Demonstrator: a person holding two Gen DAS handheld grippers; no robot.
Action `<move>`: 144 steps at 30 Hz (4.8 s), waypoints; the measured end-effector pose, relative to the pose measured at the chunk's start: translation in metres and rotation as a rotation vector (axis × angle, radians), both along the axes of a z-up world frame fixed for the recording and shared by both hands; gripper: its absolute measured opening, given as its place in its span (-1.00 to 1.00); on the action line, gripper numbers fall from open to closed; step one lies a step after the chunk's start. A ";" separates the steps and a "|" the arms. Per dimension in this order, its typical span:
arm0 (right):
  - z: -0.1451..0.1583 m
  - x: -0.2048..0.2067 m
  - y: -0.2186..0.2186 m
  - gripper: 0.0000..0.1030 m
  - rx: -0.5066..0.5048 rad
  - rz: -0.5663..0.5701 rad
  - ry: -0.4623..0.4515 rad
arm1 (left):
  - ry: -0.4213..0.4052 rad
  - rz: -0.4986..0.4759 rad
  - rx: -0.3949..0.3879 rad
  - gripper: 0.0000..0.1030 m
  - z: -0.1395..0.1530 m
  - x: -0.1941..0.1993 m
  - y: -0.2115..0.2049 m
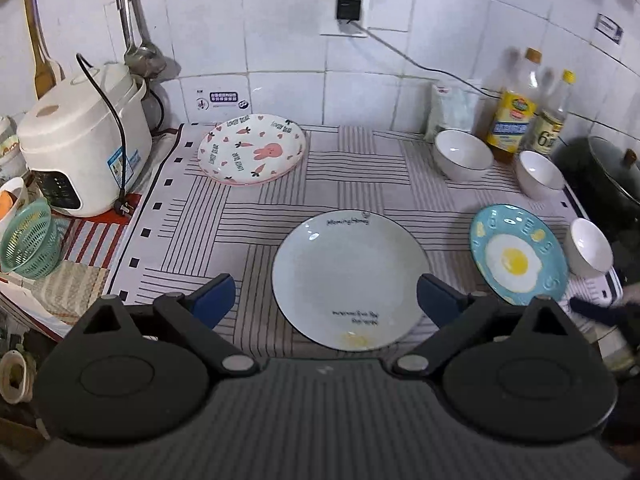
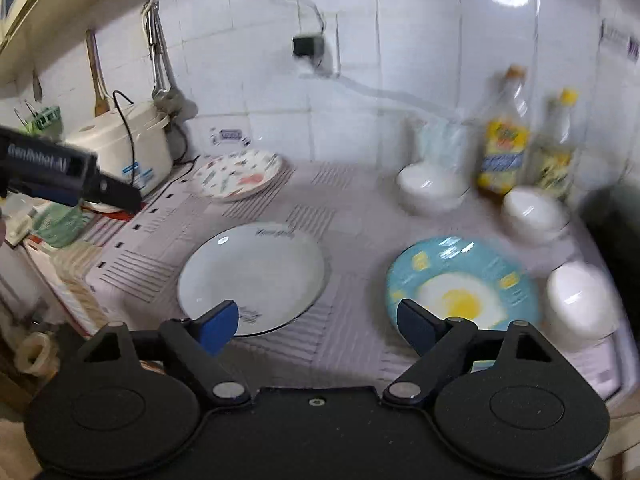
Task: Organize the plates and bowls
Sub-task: 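Grasp the rim of the white Morning Honey plate with both grippers, then lift the white plate and set it down beside the bunny plate, open both grippers, then grasp the rim of the blue egg-print plate with both grippers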
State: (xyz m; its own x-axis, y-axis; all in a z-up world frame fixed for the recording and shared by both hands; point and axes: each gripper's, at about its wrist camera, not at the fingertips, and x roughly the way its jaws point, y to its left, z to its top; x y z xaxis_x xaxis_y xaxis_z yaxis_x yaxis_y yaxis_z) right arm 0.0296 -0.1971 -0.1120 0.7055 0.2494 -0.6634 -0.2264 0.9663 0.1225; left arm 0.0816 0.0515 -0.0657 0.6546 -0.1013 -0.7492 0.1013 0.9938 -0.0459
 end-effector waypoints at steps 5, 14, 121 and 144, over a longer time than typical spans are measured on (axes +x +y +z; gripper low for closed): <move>-0.034 0.030 0.010 0.74 0.092 -0.002 0.050 | 0.094 0.026 0.026 0.85 -0.031 0.041 0.013; -0.080 0.073 0.021 0.41 0.186 -0.013 0.159 | 0.241 0.041 0.002 0.58 -0.110 0.101 0.032; -0.011 0.058 -0.054 0.35 -0.066 -0.340 -0.139 | 0.011 -0.352 -0.086 0.05 -0.068 0.157 -0.069; -0.106 0.030 -0.131 0.38 -0.032 -0.581 -0.083 | -0.014 -0.452 -0.034 0.29 -0.161 0.126 -0.169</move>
State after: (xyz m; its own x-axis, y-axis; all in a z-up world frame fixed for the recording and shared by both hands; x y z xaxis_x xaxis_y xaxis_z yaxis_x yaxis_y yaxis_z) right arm 0.0596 -0.3285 -0.2183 0.7706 -0.2134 -0.6006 0.3343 0.9376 0.0958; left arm 0.2080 -0.1175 -0.2268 0.5490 -0.4035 -0.7320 0.5255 0.8476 -0.0731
